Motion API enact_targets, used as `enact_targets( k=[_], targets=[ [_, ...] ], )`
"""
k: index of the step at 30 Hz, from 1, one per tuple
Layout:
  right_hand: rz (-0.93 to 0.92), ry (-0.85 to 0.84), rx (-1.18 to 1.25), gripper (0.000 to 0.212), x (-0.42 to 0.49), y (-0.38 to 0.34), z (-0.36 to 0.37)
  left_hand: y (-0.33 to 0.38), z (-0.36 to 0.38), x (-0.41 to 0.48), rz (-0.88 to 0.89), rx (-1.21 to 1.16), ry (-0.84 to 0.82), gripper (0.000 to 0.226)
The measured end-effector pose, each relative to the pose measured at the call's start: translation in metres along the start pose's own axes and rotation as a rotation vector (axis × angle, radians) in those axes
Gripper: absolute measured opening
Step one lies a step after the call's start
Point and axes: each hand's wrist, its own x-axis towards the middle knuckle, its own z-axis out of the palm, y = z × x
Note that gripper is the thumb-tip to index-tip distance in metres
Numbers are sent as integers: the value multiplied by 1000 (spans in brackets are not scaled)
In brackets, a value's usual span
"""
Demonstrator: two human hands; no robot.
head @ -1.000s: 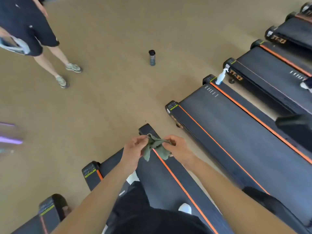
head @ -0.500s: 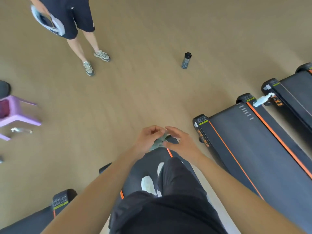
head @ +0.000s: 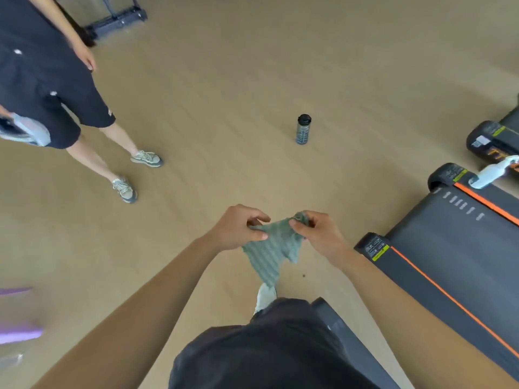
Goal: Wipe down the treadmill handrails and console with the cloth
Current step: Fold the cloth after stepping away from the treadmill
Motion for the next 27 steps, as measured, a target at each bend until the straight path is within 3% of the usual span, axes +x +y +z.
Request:
enact_targets(
  k=[5, 8, 15, 20, 27],
  targets=[
    [93, 221, -34, 13, 104, 19, -26, -30, -14, 148, 82, 166, -75, 13],
    [175, 351, -95, 8, 143, 5, -61, -15, -31, 215, 51, 144, -85, 12],
    [459, 685, -45, 3, 233, 12, -145, 41, -32, 400, 163, 126, -106, 9],
    [639, 934, 330, 3, 274, 22, -208, 104, -1, 524, 172, -54, -410, 15],
    [665, 1312, 705, 6, 304, 39, -332, 244, 75, 664, 367, 61, -608, 13]
  ],
)
